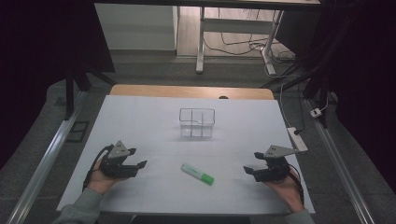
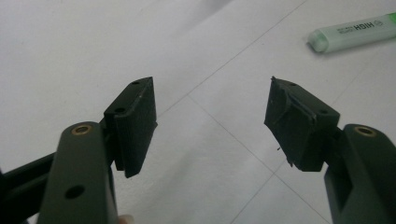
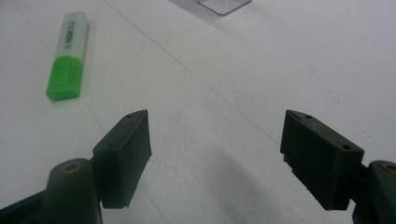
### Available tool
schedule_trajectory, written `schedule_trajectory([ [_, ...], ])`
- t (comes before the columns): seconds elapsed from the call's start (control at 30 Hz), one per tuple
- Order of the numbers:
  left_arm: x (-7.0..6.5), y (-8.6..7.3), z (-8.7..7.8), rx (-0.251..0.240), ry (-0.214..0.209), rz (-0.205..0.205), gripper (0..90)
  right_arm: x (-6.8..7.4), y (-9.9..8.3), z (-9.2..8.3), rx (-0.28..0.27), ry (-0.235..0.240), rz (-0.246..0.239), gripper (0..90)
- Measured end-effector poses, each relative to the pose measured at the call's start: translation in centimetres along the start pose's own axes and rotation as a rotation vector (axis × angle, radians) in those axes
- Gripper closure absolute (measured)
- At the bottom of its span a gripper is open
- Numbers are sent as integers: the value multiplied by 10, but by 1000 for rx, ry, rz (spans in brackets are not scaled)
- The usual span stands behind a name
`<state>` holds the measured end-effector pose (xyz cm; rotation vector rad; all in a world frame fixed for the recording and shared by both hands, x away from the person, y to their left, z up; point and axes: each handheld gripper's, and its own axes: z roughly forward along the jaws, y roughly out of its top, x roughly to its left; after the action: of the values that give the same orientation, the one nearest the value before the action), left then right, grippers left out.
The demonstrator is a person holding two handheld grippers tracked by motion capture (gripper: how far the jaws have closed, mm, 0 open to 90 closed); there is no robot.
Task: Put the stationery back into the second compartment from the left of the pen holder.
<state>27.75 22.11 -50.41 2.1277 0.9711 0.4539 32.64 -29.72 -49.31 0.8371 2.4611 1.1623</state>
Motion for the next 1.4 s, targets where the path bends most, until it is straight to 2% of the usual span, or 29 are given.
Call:
schedule_trajectory([
  [0.33, -2, 0, 2, 14, -1, 12, 322, 7, 14, 6, 29, 36, -14, 248],
  [0.57, 0, 0, 2, 14, 4, 13, 320, 14, 26, 14, 40, 54, -45, 250],
  [0.93, -1, 0, 4, 20, 1, 26, 310, 20, 34, 23, 58, 80, -48, 251],
  [1.4, -3, 1, 5, 19, -1, 41, 303, 37, 53, 32, 46, 121, -75, 259],
])
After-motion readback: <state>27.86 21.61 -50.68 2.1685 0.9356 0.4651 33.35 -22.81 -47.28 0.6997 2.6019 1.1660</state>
